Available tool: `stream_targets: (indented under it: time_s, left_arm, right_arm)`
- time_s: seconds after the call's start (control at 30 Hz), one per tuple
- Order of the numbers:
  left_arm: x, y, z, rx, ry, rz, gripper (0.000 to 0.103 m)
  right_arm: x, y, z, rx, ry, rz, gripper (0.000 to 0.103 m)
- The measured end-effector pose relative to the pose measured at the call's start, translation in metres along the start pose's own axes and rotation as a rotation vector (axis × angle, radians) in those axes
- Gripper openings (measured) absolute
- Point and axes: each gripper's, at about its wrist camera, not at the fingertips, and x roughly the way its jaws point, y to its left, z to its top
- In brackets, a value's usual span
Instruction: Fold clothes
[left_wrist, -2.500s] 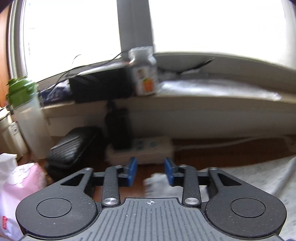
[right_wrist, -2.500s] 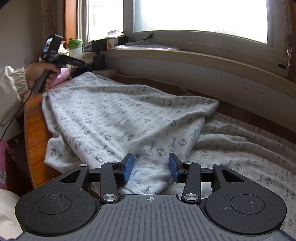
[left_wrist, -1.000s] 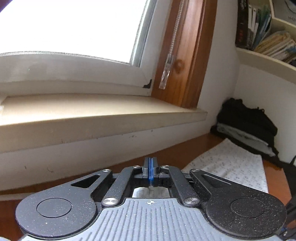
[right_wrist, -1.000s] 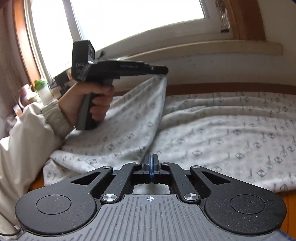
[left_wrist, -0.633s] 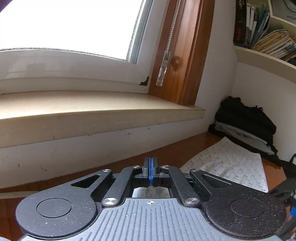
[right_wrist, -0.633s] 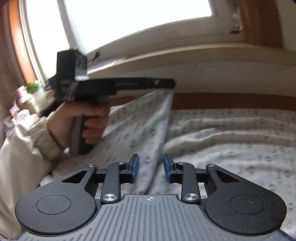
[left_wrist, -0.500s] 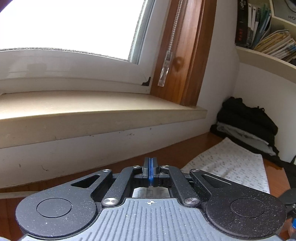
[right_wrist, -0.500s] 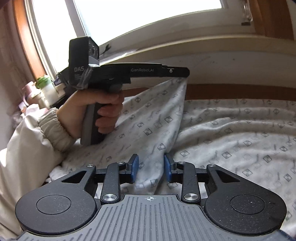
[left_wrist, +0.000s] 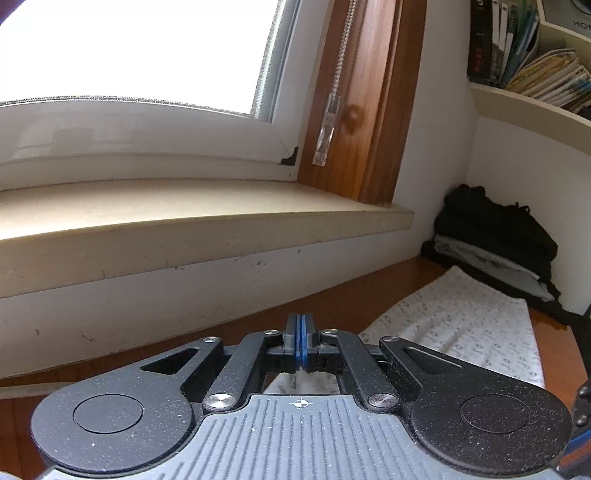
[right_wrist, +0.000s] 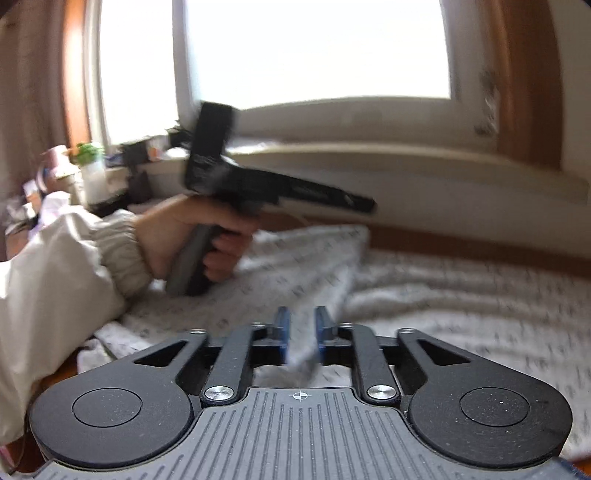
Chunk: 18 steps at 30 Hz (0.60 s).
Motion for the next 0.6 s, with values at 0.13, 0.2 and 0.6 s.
stream_targets:
  time_s: [0.13,0.2,0.6]
  left_arm:
    - [-0.001,-0.001,0.0,0.013,0.0,0.005,0.003]
    - [-0.002,-0.001,0.0,0.017,-0.002,0.011,0.003]
    - [-0.079,0.02,0.021,-0.028,-0.052,0.181,0.003]
  right_arm:
    - [0.018,0.008,-0.003,-0.06,0.094,0.025,0.026]
    - [0.023,0.005,-0.006,-0.064,0.136,0.028,0.027]
    - [0.019,-0.007,-0.013,-0.045,0.125,0.106,0.041]
